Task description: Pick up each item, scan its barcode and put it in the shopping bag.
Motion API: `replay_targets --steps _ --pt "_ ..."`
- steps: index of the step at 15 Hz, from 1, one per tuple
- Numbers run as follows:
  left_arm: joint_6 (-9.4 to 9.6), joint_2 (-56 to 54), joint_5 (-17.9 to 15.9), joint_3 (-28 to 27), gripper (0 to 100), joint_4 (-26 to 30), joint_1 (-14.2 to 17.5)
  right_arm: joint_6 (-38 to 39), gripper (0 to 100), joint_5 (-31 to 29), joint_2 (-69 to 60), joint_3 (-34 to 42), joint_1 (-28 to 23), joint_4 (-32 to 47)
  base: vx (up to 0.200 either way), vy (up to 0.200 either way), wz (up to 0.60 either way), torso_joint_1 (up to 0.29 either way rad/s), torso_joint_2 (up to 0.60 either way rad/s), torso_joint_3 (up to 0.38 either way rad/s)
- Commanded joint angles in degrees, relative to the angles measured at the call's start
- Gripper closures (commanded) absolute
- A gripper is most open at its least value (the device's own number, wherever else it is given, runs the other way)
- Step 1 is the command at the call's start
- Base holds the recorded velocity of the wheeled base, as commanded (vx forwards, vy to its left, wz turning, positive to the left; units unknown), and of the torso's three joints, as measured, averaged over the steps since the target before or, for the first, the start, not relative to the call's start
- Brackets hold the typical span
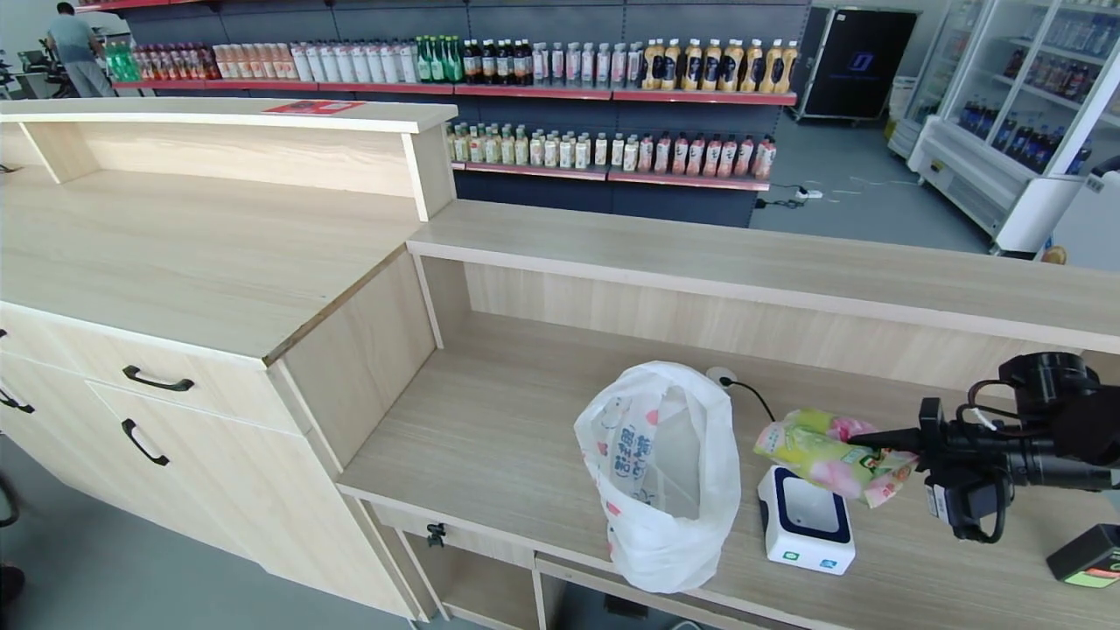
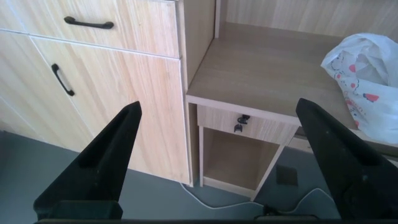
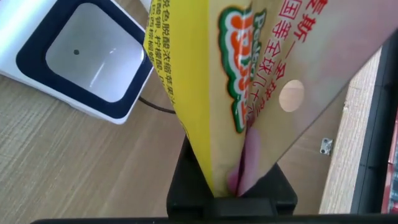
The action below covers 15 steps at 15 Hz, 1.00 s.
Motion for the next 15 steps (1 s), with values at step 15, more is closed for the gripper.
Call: replay_targets --steps 15 --pt "0.02 0.0 0.0 0.0 0 0.0 0.0 -4.4 100 0.0 5.8 -1.4 -2.4 -1.1 0.000 0.000 0.00 0.000 0.00 0.000"
